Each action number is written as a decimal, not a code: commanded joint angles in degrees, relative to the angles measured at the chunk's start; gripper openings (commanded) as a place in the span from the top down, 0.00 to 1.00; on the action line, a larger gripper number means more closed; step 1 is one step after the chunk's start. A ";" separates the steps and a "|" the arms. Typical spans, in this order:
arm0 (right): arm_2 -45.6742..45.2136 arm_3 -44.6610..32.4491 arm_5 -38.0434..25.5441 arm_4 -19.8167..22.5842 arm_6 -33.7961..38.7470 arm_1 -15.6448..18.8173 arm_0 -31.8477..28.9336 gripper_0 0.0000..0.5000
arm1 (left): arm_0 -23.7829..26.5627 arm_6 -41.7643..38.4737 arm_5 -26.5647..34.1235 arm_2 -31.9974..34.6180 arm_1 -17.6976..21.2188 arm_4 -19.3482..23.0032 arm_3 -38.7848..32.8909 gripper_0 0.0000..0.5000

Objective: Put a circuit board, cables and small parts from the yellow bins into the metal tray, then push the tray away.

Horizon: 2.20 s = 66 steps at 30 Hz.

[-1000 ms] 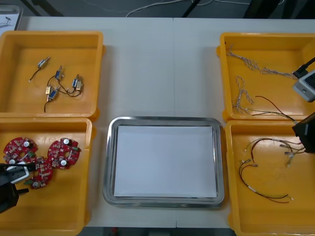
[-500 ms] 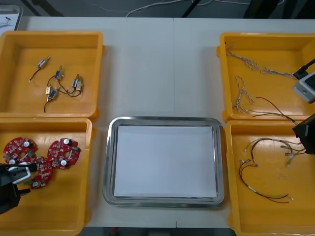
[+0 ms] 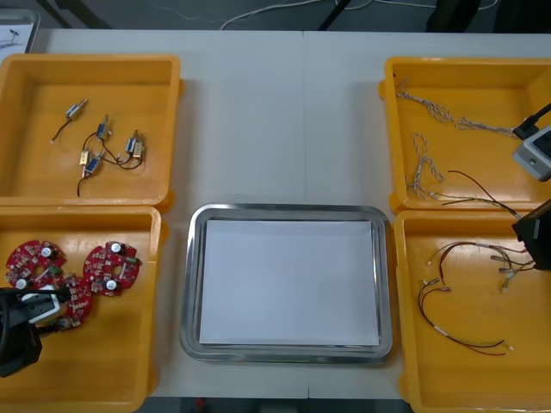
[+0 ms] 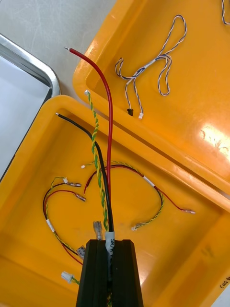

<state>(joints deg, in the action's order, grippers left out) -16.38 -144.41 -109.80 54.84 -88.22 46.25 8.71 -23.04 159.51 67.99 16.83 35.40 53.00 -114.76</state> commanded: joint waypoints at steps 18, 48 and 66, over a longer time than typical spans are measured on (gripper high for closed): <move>-1.02 -1.58 -0.20 -0.08 0.59 2.01 -0.80 1.00 | 0.37 -4.51 3.38 3.83 -0.07 2.20 -2.23 1.00; -1.02 -1.58 -0.20 -0.08 0.59 2.01 -0.80 1.00 | 0.02 -33.30 21.66 12.53 6.96 6.77 -23.06 1.00; -1.02 -1.58 -0.20 -0.08 0.59 2.01 -0.80 1.00 | 3.45 -73.91 32.12 1.10 10.30 -4.92 -35.24 1.00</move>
<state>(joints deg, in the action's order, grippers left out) -16.38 -144.44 -109.80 54.83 -88.22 46.27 8.67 -22.06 100.59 99.04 21.63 42.57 50.03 -148.62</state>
